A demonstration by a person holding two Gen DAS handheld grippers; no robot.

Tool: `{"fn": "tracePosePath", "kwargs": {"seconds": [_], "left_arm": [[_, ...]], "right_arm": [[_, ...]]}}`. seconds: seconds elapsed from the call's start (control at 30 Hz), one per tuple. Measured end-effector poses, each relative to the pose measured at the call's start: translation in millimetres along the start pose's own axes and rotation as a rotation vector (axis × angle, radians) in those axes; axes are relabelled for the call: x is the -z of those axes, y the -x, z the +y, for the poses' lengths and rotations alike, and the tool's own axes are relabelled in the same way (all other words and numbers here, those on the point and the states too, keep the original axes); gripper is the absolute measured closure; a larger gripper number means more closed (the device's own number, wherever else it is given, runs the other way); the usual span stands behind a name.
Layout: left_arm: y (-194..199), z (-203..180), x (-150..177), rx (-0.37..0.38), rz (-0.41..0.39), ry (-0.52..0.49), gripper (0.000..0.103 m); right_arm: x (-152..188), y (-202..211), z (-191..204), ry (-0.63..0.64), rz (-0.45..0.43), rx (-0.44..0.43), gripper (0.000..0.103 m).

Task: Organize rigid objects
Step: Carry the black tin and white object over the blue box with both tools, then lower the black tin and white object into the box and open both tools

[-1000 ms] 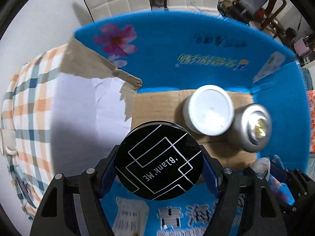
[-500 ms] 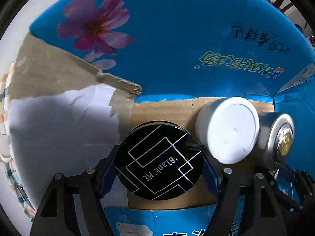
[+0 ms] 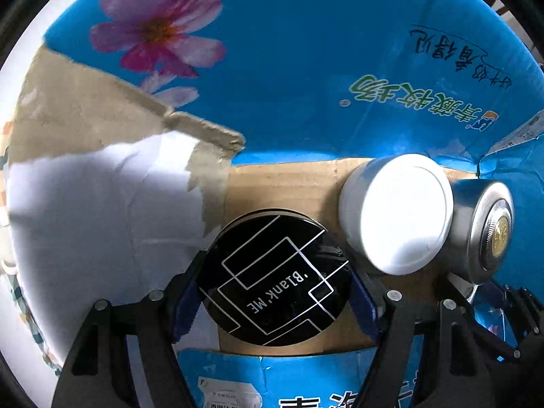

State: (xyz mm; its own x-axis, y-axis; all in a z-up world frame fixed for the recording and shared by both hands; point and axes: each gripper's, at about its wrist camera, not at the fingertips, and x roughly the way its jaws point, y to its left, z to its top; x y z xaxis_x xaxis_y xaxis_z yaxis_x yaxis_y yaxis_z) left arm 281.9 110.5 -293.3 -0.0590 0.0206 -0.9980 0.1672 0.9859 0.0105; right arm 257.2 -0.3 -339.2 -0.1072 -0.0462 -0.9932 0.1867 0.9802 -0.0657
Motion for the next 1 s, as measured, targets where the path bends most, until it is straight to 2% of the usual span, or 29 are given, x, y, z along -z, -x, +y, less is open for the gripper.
{"fn": "tracePosePath", "kwargs": {"seconds": [0.2, 0.3, 0.33, 0.37, 0.4, 0.47, 0.53, 0.57, 0.77, 1.0], "left_arm": [[4, 8, 4, 0.036, 0.017, 0.028, 0.027], [11, 5, 8, 0.056, 0.009, 0.021, 0.010], [14, 3, 9, 0.053, 0.003, 0.014, 0.003], [19, 1, 10, 0.035, -0.011, 0.009, 0.000], [24, 0, 11, 0.021, -0.030, 0.007, 0.000], [31, 0, 14, 0.031, -0.048, 0.015, 0.000], [38, 0, 18, 0.032, -0.057, 0.022, 0.000], [42, 1, 21, 0.028, -0.065, 0.021, 0.000], [63, 7, 53, 0.016, -0.104, 0.031, 0.000], [101, 8, 77, 0.022, -0.170, 0.041, 0.000]], "right_arm": [[1, 2, -5, -0.015, 0.024, -0.019, 0.051], [4, 6, -8, -0.017, 0.027, -0.033, 0.045], [5, 8, -9, -0.017, 0.028, -0.043, 0.040], [7, 11, -9, -0.013, 0.031, -0.052, 0.035], [9, 14, -9, -0.008, 0.031, -0.054, 0.031], [12, 22, -9, 0.005, 0.024, -0.055, 0.018], [16, 31, -9, 0.015, 0.004, -0.046, 0.016], [22, 29, 1, 0.016, -0.005, -0.042, 0.016], [34, 63, -1, 0.036, -0.067, -0.045, 0.015], [67, 115, -19, 0.069, -0.146, -0.060, 0.015]]}}
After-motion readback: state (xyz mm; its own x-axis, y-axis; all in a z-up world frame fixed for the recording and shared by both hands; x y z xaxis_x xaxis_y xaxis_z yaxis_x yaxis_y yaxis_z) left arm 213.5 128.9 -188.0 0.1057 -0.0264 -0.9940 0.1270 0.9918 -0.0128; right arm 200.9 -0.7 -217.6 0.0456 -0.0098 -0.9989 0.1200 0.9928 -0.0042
